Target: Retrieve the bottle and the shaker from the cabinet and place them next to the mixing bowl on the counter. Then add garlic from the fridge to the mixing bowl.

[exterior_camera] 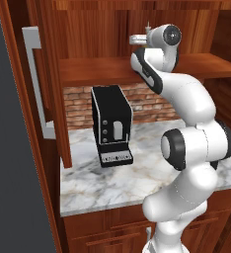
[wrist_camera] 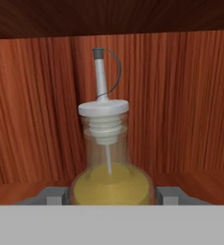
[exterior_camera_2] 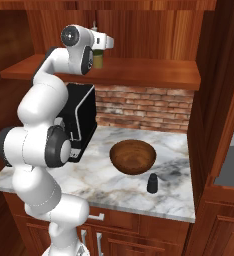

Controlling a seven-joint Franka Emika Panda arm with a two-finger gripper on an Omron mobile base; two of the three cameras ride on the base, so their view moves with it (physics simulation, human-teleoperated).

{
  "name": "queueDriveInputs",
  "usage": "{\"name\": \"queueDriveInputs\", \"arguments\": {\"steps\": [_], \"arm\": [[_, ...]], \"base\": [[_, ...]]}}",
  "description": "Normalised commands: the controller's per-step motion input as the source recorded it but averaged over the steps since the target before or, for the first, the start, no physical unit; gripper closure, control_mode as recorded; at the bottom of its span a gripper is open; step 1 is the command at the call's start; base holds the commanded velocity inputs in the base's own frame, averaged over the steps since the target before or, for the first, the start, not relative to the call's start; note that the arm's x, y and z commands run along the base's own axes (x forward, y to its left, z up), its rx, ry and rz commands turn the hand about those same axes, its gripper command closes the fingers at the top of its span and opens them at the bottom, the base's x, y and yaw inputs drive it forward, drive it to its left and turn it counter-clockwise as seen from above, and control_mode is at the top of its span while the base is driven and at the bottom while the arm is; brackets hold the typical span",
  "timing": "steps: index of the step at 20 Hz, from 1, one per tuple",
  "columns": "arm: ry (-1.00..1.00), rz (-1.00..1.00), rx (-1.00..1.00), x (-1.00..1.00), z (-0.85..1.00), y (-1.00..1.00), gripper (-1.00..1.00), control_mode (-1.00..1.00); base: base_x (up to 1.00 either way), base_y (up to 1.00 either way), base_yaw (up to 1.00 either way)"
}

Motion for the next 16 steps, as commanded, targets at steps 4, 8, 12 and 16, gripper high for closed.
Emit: {"name": "queueDriveInputs", "arguments": {"steps": [4, 8, 12, 16], "arm": [[0.00, 0.00, 0.00, -0.28, 0.00, 0.00, 1.00, -1.00], [0.00, 0.00, 0.00, -0.71, 0.00, -0.04, 1.00, -1.00], [0.00, 0.00, 0.00, -0.88, 0.00, -0.20, 1.00, -1.00], [0.00, 0.00, 0.00, -0.87, 0.05, -0.13, 1.00, -1.00]], "base": [[0.00, 0.00, 0.00], [0.00, 0.00, 0.00], [0.00, 0.00, 0.00], [0.00, 0.00, 0.00]]}}
